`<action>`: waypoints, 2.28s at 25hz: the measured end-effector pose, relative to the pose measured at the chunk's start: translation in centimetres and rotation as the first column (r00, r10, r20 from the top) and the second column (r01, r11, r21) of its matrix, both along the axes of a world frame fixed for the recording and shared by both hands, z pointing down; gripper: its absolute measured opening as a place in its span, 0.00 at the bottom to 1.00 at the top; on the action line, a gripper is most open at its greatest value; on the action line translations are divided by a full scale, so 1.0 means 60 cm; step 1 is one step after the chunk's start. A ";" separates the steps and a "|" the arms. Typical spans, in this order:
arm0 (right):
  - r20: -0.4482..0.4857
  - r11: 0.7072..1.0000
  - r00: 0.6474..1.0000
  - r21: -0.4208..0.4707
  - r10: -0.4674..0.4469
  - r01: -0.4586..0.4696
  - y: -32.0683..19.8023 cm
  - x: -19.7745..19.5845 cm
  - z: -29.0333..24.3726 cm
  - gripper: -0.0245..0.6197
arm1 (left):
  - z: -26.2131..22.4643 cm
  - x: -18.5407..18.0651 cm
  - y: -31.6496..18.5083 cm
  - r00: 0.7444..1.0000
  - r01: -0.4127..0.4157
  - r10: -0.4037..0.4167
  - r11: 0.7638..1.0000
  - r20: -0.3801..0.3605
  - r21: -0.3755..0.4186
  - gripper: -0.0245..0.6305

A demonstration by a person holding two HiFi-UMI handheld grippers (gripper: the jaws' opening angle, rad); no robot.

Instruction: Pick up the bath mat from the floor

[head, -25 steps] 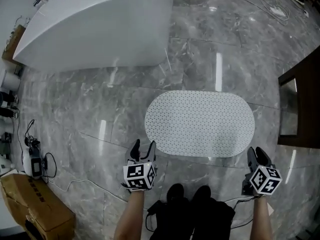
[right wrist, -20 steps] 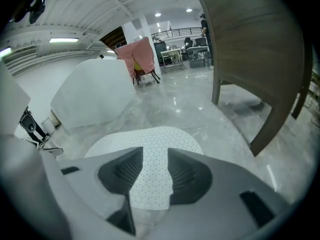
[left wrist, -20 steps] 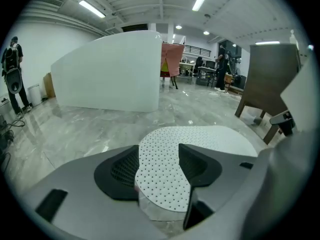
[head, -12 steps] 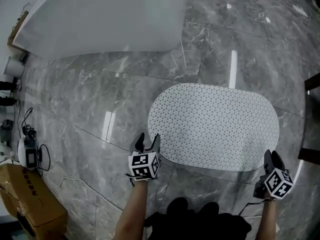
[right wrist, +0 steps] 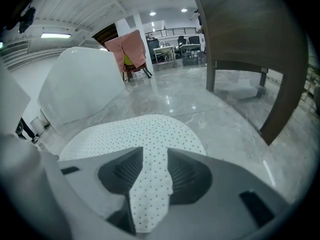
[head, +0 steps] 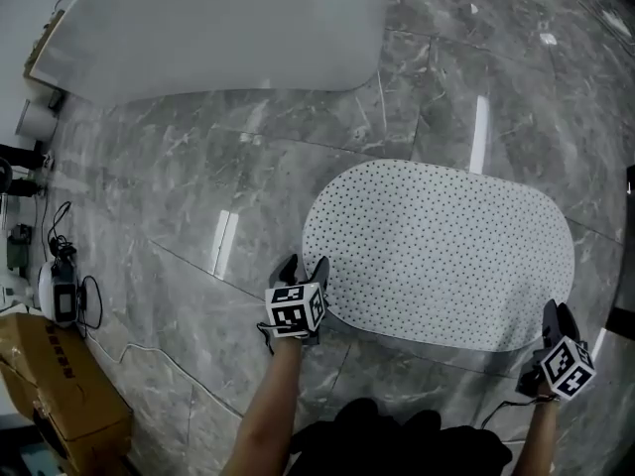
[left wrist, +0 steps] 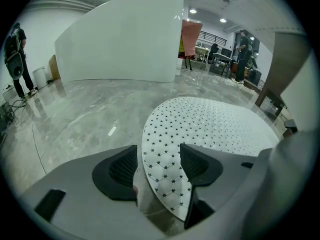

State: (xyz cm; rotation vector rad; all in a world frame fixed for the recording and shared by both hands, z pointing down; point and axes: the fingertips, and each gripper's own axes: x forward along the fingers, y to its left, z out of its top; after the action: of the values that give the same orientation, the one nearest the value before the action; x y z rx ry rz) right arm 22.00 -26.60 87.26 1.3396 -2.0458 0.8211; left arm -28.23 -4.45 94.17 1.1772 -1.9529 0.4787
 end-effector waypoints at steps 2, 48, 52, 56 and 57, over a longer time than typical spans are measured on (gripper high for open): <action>0.000 1.000 1.000 0.003 0.007 -0.007 -0.002 0.005 0.004 0.28 | 0.011 -0.003 0.002 1.000 0.009 -0.010 1.000 -0.018 -0.018 0.44; -0.168 0.985 0.986 -0.172 0.003 -0.032 -0.051 0.128 0.149 0.41 | 0.028 0.025 -0.015 0.995 -0.090 0.096 0.984 0.032 -0.157 0.09; -0.192 0.982 0.981 -0.184 -0.005 -0.031 -0.054 0.132 0.157 0.41 | 0.030 0.028 -0.016 0.996 -0.083 0.088 0.985 0.025 -0.152 0.10; -0.205 0.982 0.979 -0.188 -0.008 -0.031 -0.055 0.127 0.159 0.41 | 0.028 0.027 -0.018 0.996 -0.074 0.079 0.986 0.029 -0.151 0.10; -0.205 0.981 0.979 -0.193 -0.004 -0.036 -0.055 0.127 0.160 0.41 | 0.029 0.027 -0.018 0.997 -0.073 0.078 0.986 0.028 -0.153 0.10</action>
State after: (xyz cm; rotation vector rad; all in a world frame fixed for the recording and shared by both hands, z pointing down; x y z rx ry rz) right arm 29.65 -29.88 96.83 1.2756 -1.7504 0.8313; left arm -26.62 -5.55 95.90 1.1550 -1.8703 0.6789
